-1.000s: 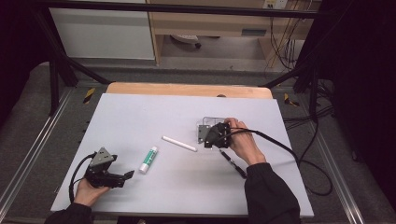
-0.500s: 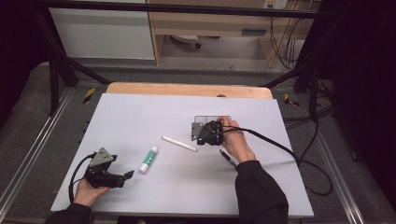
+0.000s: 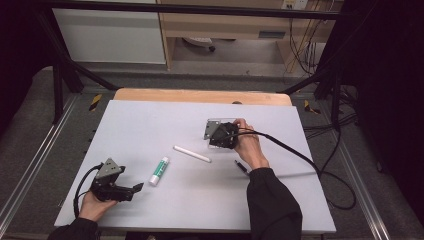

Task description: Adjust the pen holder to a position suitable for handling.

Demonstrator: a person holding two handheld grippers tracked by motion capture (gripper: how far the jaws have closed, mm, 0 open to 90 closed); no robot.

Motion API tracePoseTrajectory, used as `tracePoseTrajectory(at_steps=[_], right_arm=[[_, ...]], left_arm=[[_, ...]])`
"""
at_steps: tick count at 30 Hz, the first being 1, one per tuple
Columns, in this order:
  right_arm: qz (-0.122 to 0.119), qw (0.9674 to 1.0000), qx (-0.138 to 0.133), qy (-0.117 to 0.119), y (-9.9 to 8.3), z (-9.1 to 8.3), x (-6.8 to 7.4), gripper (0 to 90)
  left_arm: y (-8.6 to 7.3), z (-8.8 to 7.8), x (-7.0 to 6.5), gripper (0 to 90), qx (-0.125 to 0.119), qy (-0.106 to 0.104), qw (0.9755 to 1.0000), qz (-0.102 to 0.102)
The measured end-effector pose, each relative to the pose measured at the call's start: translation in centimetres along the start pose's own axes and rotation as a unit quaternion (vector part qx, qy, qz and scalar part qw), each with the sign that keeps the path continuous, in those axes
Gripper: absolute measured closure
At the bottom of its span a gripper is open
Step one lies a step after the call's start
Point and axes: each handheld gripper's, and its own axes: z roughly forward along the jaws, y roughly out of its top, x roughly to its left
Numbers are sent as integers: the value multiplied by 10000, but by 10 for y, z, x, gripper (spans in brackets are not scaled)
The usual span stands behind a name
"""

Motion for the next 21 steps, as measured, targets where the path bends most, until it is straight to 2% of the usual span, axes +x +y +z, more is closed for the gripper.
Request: tracePoseTrajectory(at_steps=[3, 6, 7, 9, 11, 13, 15, 16, 18, 21], right_arm=[[224, 9997, -13, 39, 0, 0, -2, 671], [687, 9974, -154, 150, -4, -4, -5, 625], [808, 9964, -224, 140, -5, -6, -6, 581], [1249, 9914, -326, 227, -9, -11, -8, 514], [1499, 9874, -398, 303, -11, -17, -10, 443], [1784, 9811, -660, 360, -15, -24, -10, 384], [2093, 9732, -814, 489, -19, -30, -11, 315], [2203, 9705, -825, 539, -20, -32, -10, 286], [2316, 9676, -861, 530, -22, -38, -8, 247], [2555, 9593, -1074, 541, -28, -44, -2, 173]], left_arm=[[0, 0, 0, 55, -1, -5, 10000, -9], [0, 0, 0, 55, 7, -9, 10000, -16], [0, 0, 0, 55, 9, -8, 10000, -14], [0, 0, 0, 55, 14, -12, 10000, -17], [0, 1, 0, 55, 24, -10, 10000, -10], [0, 1, 0, 54, 24, -10, 10000, -11], [0, 1, 0, 55, 23, -13, 10000, -9], [0, 1, 0, 54, 23, -14, 10000, -10], [0, 1, 0, 54, 22, -15, 10000, -8], [0, 1, -1, 55, 28, -19, 10000, 3]])
